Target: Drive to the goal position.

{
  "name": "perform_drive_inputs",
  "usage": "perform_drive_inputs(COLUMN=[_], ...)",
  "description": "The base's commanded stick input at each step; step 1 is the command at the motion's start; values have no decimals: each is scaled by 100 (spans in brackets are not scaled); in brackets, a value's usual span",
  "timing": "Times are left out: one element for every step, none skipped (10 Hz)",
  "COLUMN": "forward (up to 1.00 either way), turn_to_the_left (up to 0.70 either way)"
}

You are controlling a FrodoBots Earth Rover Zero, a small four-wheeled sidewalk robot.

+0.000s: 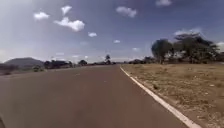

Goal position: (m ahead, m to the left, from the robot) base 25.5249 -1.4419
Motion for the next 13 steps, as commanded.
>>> perform_drive_inputs(forward=[85, 85, 85, 85, 85, 85, 85, 85, 85, 85, 85, 85, 85], turn_to_the_left=[-2, -28, -10, 0, 0, 0, 0, 0, -7, -27, -27, -16, -6])
